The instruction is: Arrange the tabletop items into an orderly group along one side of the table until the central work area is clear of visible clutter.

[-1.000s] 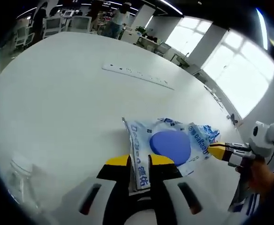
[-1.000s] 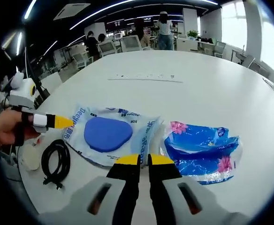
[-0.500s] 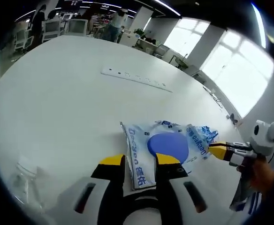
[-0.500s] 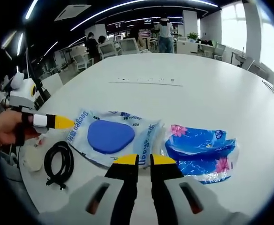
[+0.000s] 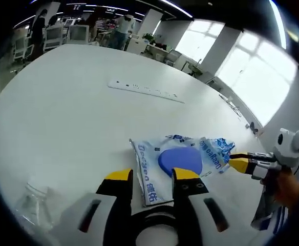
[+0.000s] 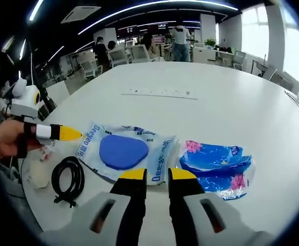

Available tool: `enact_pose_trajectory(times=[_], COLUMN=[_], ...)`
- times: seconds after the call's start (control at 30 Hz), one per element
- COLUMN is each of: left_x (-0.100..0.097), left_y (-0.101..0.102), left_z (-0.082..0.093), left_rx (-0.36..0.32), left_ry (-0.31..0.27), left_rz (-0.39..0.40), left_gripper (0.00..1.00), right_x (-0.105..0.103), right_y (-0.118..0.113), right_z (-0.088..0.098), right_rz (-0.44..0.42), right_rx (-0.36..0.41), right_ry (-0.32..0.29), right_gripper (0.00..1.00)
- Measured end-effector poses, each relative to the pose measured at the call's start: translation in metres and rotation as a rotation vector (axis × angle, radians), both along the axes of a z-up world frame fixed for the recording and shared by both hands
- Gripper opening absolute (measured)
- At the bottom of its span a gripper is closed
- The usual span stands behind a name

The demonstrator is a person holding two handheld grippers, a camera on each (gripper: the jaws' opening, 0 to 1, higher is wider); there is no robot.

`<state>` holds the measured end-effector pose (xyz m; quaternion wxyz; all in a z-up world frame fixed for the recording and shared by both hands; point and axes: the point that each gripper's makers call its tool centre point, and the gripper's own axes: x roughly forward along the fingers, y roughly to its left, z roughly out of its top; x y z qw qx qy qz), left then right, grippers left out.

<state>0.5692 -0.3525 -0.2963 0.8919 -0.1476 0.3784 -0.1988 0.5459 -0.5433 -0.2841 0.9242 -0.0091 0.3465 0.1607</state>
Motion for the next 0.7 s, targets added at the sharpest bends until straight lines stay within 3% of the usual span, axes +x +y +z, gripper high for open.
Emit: enact_pose_trajectory(times=[0.7], left_x=[-0.006], left_y=[0.009], left_z=[0.023], left_rx=[0.003], left_ry=[-0.040], left_rz=[-0.026], left_gripper=[0.40], right_x=[-0.001], right_y=[0.001], right_z=[0.023], right_rz=[0.019], right_rx=[0.002], right_ry=[-0.031], right_gripper=[0.29])
